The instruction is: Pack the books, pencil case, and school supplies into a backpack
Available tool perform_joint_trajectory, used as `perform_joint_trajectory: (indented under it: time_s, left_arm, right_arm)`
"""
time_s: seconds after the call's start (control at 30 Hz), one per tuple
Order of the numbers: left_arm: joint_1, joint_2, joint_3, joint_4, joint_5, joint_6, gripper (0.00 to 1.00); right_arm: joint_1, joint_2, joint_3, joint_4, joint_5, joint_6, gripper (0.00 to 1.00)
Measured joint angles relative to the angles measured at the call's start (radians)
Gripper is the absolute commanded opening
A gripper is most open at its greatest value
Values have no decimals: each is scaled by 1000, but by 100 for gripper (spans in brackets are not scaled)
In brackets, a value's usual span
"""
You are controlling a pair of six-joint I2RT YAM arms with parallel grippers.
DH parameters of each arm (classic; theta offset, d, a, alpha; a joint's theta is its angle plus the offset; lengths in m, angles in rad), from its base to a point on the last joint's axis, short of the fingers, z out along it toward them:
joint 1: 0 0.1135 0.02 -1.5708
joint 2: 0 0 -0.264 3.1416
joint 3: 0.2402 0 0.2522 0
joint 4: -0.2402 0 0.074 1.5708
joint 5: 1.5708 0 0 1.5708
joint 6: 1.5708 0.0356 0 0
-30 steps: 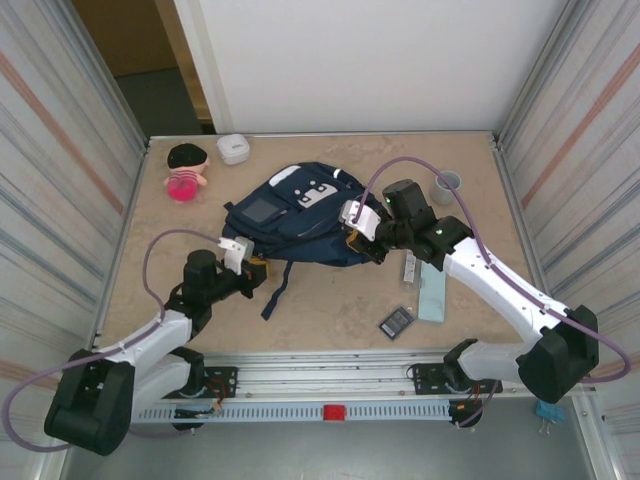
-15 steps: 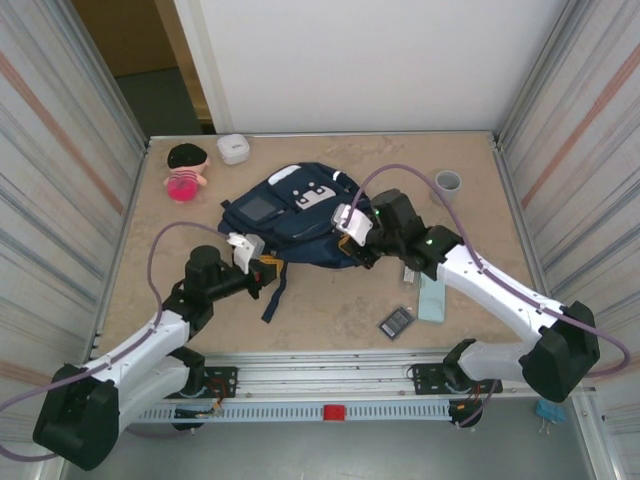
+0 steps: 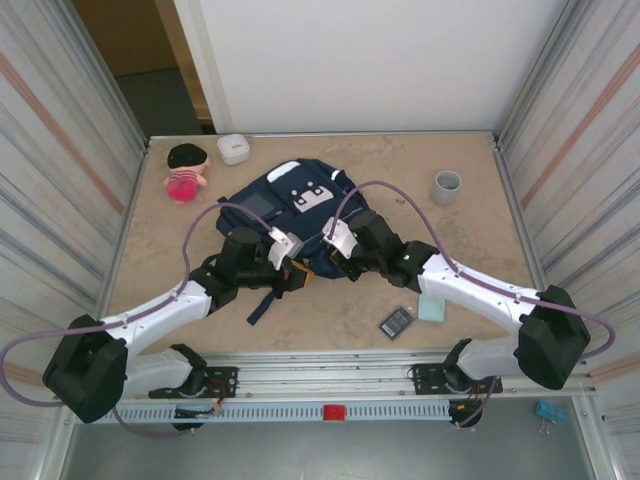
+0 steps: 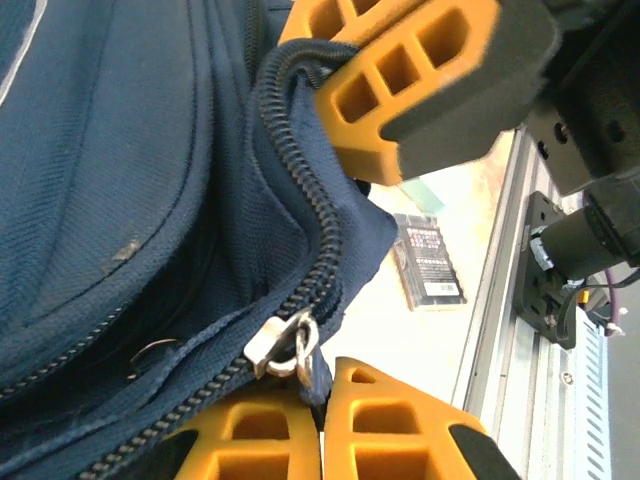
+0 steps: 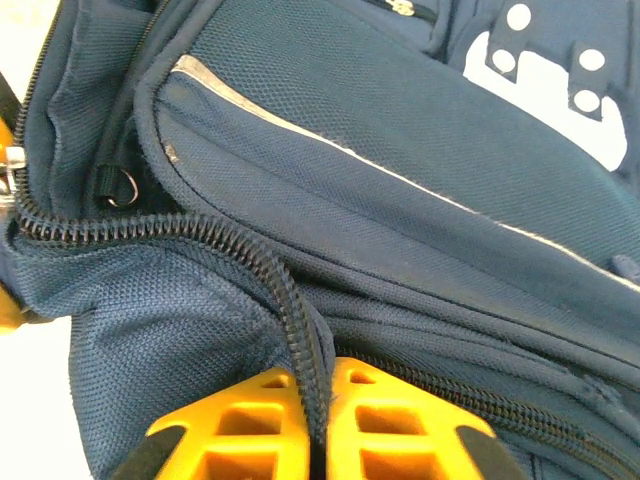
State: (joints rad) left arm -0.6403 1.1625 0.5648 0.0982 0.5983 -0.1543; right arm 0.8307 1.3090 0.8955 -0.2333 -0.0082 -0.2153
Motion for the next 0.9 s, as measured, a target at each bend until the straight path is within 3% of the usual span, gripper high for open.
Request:
perform_joint_trajectory:
  time_s: [0.07,0.17,0.37,0.53,0.73,0.9]
  left_arm:
    - [-8,-2,2,-29,-32,0,0]
    - [-23,-2,5,-52,-83,0,0]
    - [-39,6,5,-98,-163,-17,0]
    - [-56,33,0,-111,-230,-57,0]
    - [-62,35,-24,-132,-291,-102,0]
    - [-62,35,-42,-136,-321,-132,0]
  right_arm:
    - [-17,-15,-10,-3,-50,46,51]
    - [-80,-65,-9,-13,-171,154,64]
    - [-245,-163,27,-82,-301,523,70]
    - [-360,-115,3,-128,-421,861,73]
    - [-446,-3,-36,-168,-518,1056,75]
    - [-451,43,-63,-100,-605,1178,74]
